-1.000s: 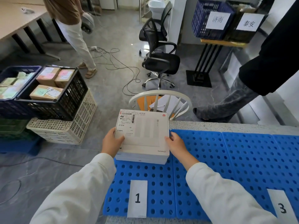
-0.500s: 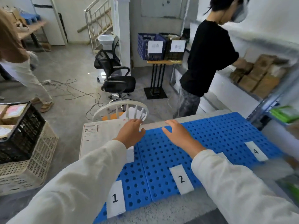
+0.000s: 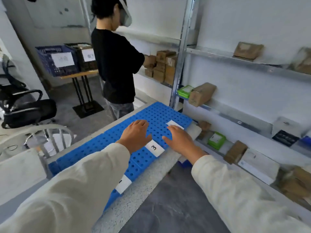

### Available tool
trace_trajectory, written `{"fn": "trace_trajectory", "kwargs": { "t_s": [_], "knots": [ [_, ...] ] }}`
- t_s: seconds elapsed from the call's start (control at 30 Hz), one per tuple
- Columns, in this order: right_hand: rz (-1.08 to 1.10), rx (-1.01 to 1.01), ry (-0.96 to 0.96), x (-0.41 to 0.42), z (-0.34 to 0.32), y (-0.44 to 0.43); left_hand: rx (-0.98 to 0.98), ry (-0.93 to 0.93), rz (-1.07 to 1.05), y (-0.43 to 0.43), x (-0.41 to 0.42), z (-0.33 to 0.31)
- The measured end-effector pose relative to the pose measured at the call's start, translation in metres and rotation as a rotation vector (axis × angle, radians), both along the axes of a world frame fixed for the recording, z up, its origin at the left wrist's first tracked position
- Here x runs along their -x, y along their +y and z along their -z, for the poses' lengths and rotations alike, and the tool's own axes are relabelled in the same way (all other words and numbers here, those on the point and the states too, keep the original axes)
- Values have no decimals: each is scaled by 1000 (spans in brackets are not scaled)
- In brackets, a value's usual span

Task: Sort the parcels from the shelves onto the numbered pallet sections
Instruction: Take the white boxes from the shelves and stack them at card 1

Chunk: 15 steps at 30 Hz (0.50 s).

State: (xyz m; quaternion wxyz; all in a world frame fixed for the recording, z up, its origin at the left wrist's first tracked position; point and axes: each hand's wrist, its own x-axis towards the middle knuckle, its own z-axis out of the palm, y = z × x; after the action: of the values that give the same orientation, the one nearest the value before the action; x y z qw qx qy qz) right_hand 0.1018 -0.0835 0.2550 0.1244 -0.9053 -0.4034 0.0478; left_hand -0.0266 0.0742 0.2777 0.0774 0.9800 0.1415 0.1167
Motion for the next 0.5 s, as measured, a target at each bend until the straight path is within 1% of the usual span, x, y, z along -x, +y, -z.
{"fn": "trace_trajectory", "kwargs": {
  "t_s": [0.17, 0.37, 0.5],
  "knots": [
    [147, -26, -34, -62, 0, -109, -63, 0, 141, -99, -93, -8],
    [331, -24, 55, -132, 8, -253, -17, 0, 287, -231, -182, 4],
    [438, -49, 102, -164, 23, -328, -22, 36, 369, -303, -223, 24]
  ]
}}
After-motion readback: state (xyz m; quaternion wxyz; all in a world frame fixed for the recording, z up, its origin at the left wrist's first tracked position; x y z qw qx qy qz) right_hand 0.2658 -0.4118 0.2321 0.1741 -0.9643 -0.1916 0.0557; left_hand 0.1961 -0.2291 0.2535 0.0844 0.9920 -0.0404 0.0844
